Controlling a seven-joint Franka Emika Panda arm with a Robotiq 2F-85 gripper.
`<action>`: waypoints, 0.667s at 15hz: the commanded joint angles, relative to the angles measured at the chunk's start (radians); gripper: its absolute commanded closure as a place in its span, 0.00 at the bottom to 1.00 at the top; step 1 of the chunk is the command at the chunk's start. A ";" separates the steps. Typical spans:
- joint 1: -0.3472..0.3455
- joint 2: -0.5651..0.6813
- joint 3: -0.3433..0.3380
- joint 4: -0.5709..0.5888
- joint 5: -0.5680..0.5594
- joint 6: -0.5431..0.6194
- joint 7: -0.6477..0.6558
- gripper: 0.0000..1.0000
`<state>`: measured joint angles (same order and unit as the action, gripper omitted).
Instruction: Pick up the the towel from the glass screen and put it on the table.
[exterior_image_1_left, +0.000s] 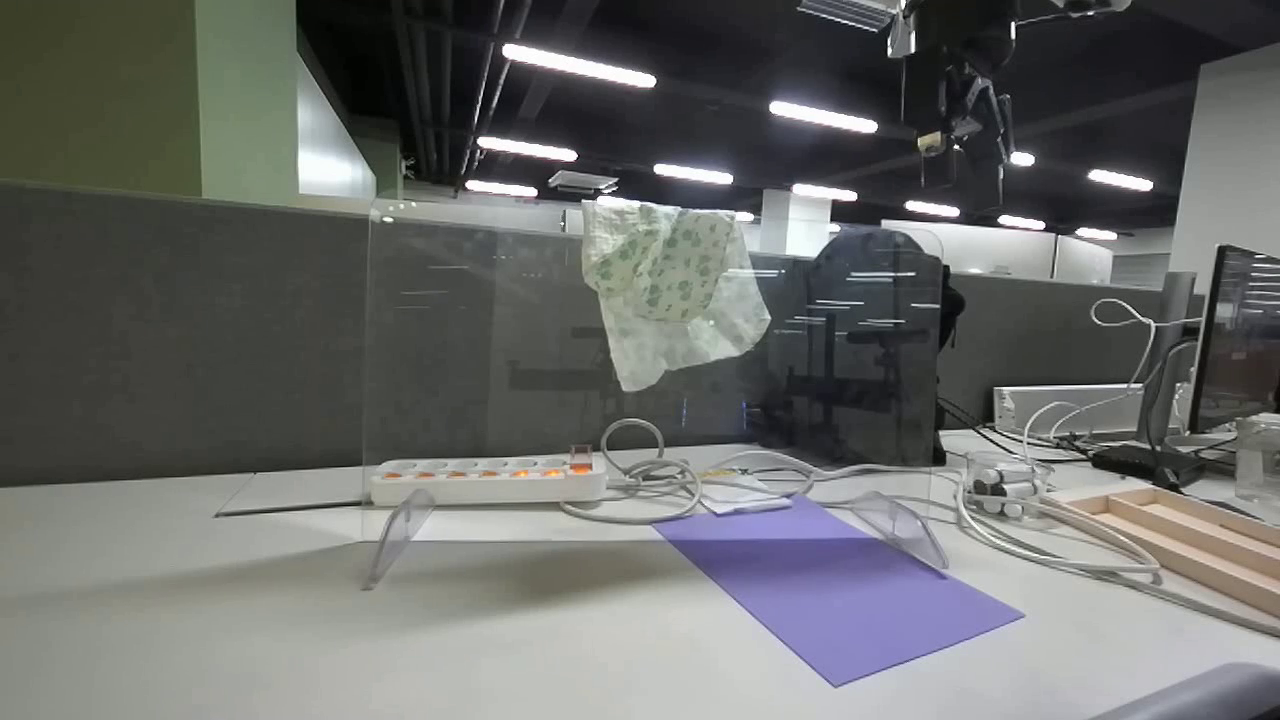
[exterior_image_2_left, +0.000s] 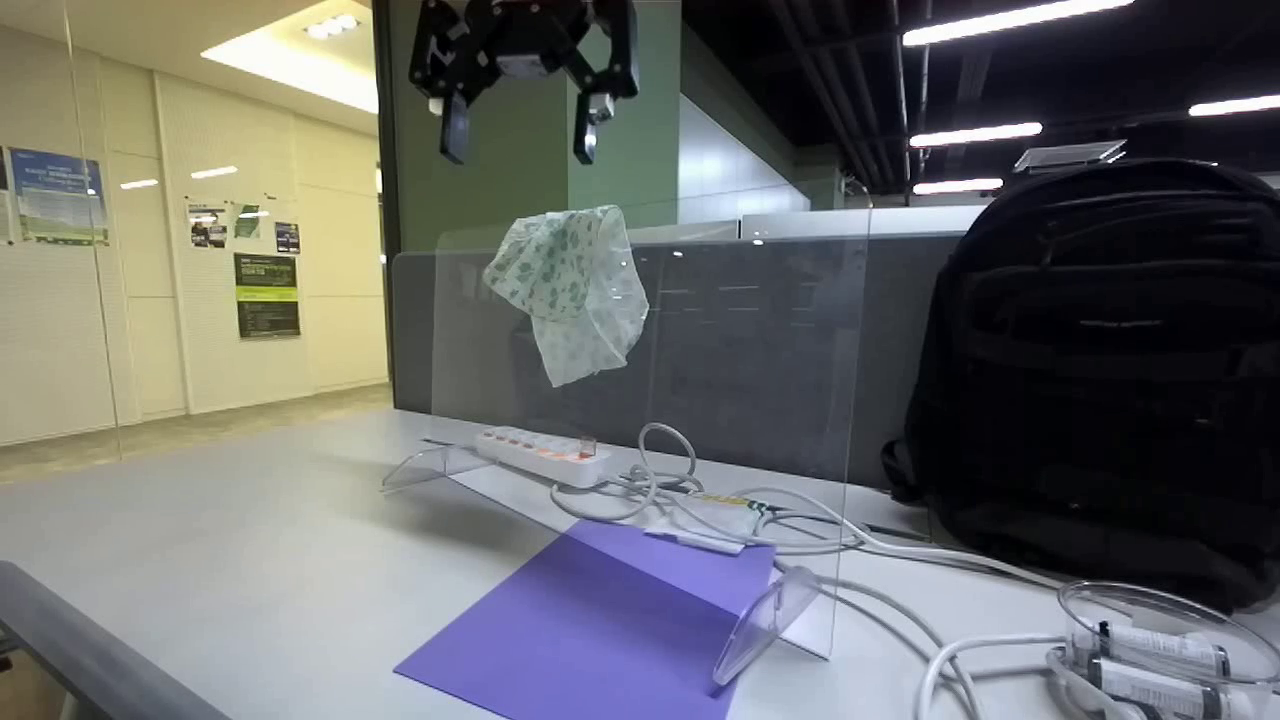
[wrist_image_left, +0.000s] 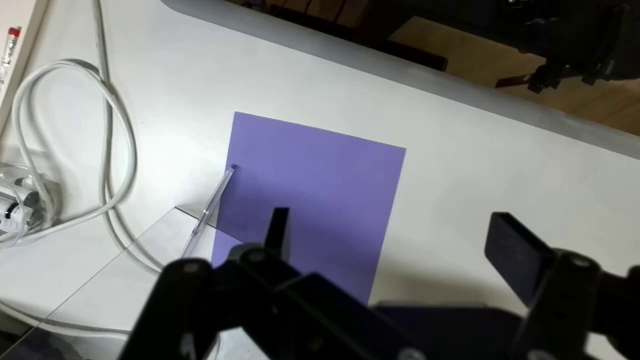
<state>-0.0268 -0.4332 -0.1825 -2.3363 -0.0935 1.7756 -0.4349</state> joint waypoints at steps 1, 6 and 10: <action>-0.005 0.001 0.005 0.002 0.002 -0.002 -0.002 0.00; -0.005 0.001 0.005 0.002 0.002 -0.002 -0.002 0.00; 0.004 -0.033 0.063 -0.046 -0.030 0.199 0.086 0.00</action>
<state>-0.0277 -0.4349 -0.1679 -2.3430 -0.0964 1.8351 -0.4228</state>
